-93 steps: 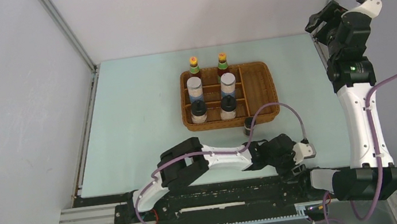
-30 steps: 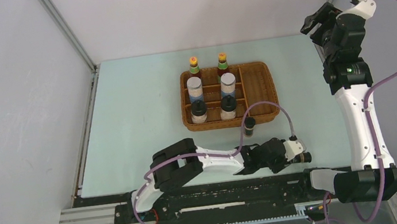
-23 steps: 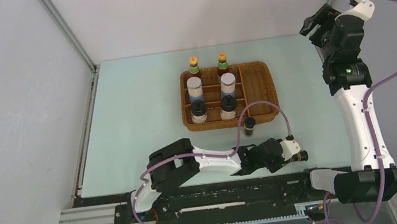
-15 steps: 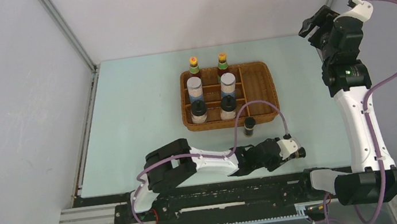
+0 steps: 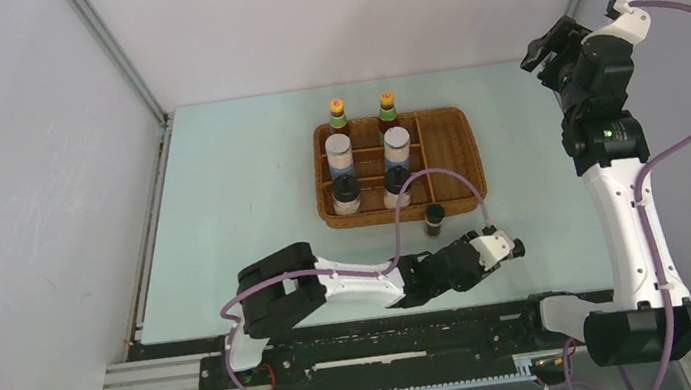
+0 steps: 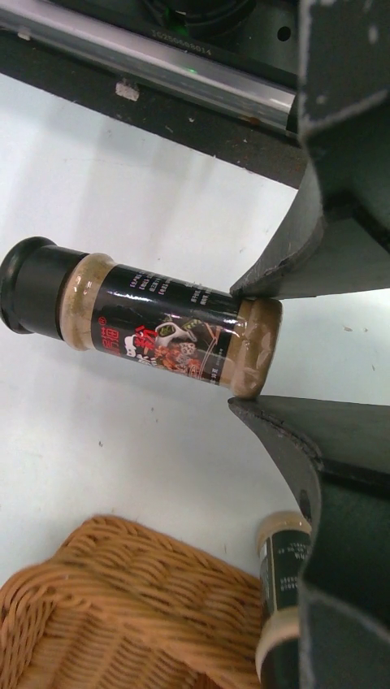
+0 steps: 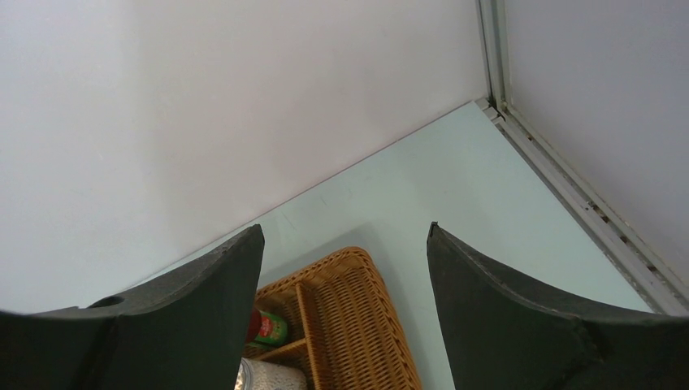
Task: Organize the condiment bottles
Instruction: Pick up the bottle from the corner of the board.
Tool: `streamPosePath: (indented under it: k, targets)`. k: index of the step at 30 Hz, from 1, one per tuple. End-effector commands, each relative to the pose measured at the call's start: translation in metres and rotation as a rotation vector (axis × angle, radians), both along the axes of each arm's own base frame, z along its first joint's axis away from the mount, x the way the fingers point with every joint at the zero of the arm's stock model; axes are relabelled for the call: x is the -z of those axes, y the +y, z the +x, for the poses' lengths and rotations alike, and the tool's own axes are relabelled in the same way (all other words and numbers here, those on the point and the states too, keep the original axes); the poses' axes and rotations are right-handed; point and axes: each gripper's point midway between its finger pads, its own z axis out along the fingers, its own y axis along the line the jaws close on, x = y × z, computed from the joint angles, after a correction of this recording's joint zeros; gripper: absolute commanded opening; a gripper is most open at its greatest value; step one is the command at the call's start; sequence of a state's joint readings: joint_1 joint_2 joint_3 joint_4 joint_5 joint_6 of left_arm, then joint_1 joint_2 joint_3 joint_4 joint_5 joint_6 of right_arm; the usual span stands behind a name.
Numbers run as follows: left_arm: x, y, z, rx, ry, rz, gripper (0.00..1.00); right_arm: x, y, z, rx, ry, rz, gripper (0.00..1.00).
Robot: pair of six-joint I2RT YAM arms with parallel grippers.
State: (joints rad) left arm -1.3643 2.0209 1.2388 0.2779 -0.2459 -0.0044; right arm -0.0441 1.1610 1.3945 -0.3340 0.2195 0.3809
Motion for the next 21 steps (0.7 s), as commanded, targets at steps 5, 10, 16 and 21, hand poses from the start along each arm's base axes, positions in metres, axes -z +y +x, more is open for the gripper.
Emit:
streamPosePath:
  k: [5,10,16,21]
  targets:
    - [-0.055,0.006,0.018,-0.104,-0.050,-0.149,0.00,-0.010,0.002,-0.016,0.002,-0.019,-0.021,0.82]
    - [-0.064,0.014,0.023,-0.148,-0.067,-0.175,0.00,-0.008,0.004,-0.020,-0.004,-0.011,-0.014,0.82]
    - [-0.078,0.021,0.028,-0.197,-0.096,-0.209,0.00,-0.005,0.006,-0.028,0.000,0.003,-0.009,0.82]
    - [-0.094,0.025,0.030,-0.230,-0.124,-0.241,0.00,-0.001,0.009,-0.038,-0.001,0.015,0.009,0.82]
